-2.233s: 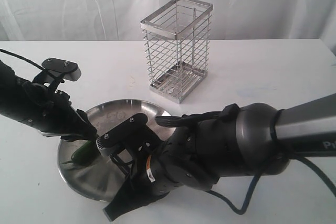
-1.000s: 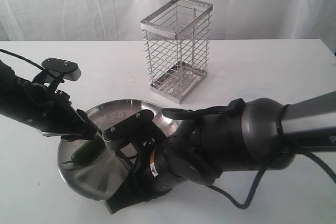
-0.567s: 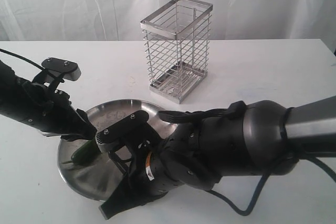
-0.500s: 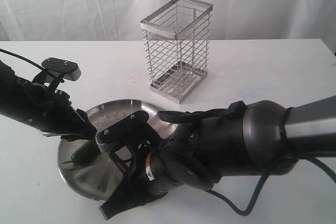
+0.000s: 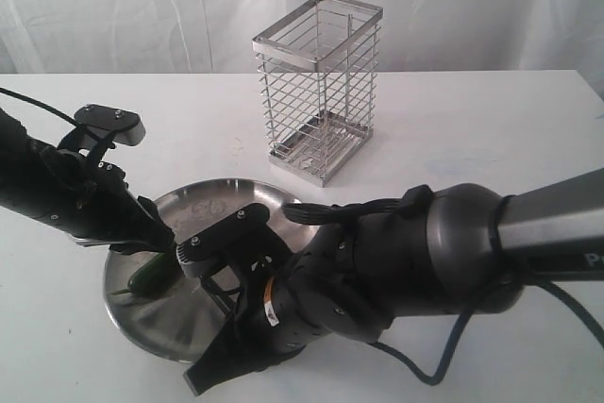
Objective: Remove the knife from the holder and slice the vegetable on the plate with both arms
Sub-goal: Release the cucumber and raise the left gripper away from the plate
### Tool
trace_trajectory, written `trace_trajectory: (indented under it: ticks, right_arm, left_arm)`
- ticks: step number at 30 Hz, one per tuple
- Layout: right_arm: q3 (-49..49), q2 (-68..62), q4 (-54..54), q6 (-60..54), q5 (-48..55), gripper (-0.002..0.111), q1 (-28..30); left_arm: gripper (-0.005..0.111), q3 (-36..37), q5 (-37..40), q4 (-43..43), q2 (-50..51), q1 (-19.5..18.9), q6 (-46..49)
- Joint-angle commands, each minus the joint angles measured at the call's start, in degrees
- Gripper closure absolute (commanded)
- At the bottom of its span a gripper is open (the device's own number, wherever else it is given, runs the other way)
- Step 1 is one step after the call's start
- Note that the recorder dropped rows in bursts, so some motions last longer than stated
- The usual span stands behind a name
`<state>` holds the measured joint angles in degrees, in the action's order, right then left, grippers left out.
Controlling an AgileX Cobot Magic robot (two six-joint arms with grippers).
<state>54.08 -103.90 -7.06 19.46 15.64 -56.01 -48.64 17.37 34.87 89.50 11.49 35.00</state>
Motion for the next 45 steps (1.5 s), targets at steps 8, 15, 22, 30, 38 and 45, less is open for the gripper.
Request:
trace_trajectory:
  ticks: [8,15,22,30,38,45]
  right_arm:
    - [0.11,0.01,-0.36,-0.16,-0.86,0.108,0.52]
    - [0.11,0.01,-0.36,-0.16,-0.64,0.108,0.52]
    - [0.11,-0.07,-0.36,-0.16,-0.3,0.108,0.52]
    - [0.11,-0.13,-0.36,-0.16,-0.41,0.108,0.52]
    - [0.11,-0.13,-0.36,-0.16,-0.3,0.108,0.52]
    - [0.11,-0.13,-0.36,-0.16,-0.3,0.108,0.52]
  left_arm:
    - [0.056,-0.09,0.91,0.8,-0.56,-0.09,-0.34]
    - [0.056,-0.09,-1.99,0.8,-0.56,-0.09,-0.54]
    - [0.081,-0.09,-7.12,0.8,-0.56,-0.09,-1.12]
    - [0.107,-0.13,-7.07,0.67,-0.56,0.01,1.09]
    - [0.107,-2.77,-3.39,0.67,-0.3,0.01,1.22]
    - [0.107,-5.81,-0.65,0.67,2.04,0.01,1.47]
